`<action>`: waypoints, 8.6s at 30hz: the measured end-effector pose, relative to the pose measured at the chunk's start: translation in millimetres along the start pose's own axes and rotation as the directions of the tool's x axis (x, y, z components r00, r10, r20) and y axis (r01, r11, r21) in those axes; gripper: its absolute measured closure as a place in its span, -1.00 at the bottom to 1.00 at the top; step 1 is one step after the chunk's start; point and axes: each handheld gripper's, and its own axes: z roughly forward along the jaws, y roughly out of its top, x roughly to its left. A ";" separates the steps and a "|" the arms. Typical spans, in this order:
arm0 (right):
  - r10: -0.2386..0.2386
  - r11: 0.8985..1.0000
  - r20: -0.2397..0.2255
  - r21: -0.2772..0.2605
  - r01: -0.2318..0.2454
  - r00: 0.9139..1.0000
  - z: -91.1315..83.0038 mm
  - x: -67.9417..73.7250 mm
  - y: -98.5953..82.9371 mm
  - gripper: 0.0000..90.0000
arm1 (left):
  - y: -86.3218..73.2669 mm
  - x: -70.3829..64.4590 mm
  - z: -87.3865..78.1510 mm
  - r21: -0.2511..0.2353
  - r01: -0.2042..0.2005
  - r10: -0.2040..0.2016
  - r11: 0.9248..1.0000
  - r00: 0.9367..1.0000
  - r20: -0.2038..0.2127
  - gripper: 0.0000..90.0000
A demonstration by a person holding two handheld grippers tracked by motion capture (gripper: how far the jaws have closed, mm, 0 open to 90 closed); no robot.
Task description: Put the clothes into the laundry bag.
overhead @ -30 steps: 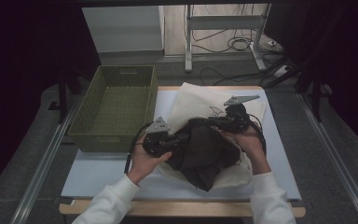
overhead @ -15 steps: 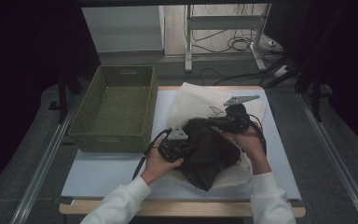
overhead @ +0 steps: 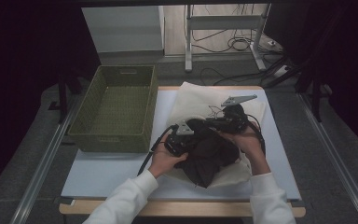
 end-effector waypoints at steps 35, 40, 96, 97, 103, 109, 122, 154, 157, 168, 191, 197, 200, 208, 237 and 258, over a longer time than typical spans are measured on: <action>0.026 1.000 -0.003 -0.015 -0.026 1.000 -4.0 -6.4 -2.3 0.94 | -21.5 -15.0 -52.4 -0.101 0.045 -0.036 0.994 0.995 0.094 1.00; 0.025 1.000 -0.001 -0.011 -0.025 1.000 -3.1 -6.6 -2.3 0.94 | -36.2 -22.6 -39.9 -0.033 0.040 -0.036 0.999 0.992 0.124 1.00; 0.024 1.000 -0.011 -0.013 -0.024 1.000 -6.9 -5.9 -1.5 0.94 | -8.3 -12.3 64.4 0.076 0.034 -0.026 0.996 0.994 -0.105 1.00; 0.025 1.000 -0.011 -0.015 -0.025 1.000 -6.6 -5.9 -1.6 0.94 | -7.2 -10.9 66.8 0.070 0.039 -0.032 0.997 0.994 -0.105 1.00; 0.025 1.000 -0.011 -0.018 -0.025 1.000 -7.2 -6.8 -1.7 0.94 | -6.1 -9.3 71.0 0.065 0.045 -0.038 0.997 0.993 -0.109 1.00; 0.027 0.999 -0.015 -0.018 -0.027 1.000 -7.4 -7.8 -2.2 0.94 | -6.7 -11.8 67.4 0.064 0.039 -0.033 0.997 0.994 -0.102 0.99; 0.036 0.999 -0.013 -0.020 -0.036 0.999 -7.0 -10.2 -3.4 0.93 | -19.1 -17.4 44.7 0.027 0.067 -0.066 0.997 0.998 -0.011 0.99; 0.040 0.999 -0.009 -0.028 -0.040 0.999 -9.7 -10.9 -3.3 0.93 | -17.2 -34.8 77.7 0.071 -0.027 0.028 0.997 1.000 -0.012 1.00; 0.042 0.998 -0.021 -0.035 -0.043 0.999 -10.9 -11.2 -3.2 0.93 | -15.8 -30.9 80.0 0.067 -0.016 0.017 0.998 1.000 -0.018 1.00; 0.043 0.998 -0.019 -0.049 -0.044 0.999 -14.4 -11.9 -2.8 0.93 | -8.6 -26.0 87.8 0.074 -0.025 0.029 0.997 0.998 -0.056 1.00; 0.053 0.997 -0.020 -0.048 -0.054 0.998 -14.7 -15.8 -4.8 0.93 | -10.4 -24.5 77.1 0.043 0.021 -0.020 0.999 0.999 -0.026 1.00; 0.044 0.998 -0.022 -0.041 -0.045 0.999 -12.8 -12.6 -4.9 0.93 | -22.5 -28.3 46.3 0.012 0.015 -0.015 1.000 1.000 -0.001 1.00; 0.041 0.998 -0.031 -0.039 -0.042 0.999 -12.9 -10.6 -5.7 0.93 | -30.5 -26.8 25.1 -0.005 0.012 -0.012 1.000 1.000 -0.001 1.00; 0.021 1.000 -0.044 0.014 -0.020 0.999 -3.0 -0.8 -11.1 0.93 | -56.1 -7.3 -20.9 -0.038 0.064 -0.065 0.997 0.997 -0.032 1.00; -0.032 0.980 -0.073 0.193 0.046 0.997 40.0 21.0 -55.4 0.91 | -101.9 -3.1 -77.0 -0.059 0.154 -0.156 0.986 0.988 -0.019 1.00; -0.040 0.963 -0.085 0.261 0.061 0.996 61.1 21.7 -75.3 0.92 | -116.6 -2.9 -89.9 -0.063 0.181 -0.182 0.982 0.983 -0.020 0.80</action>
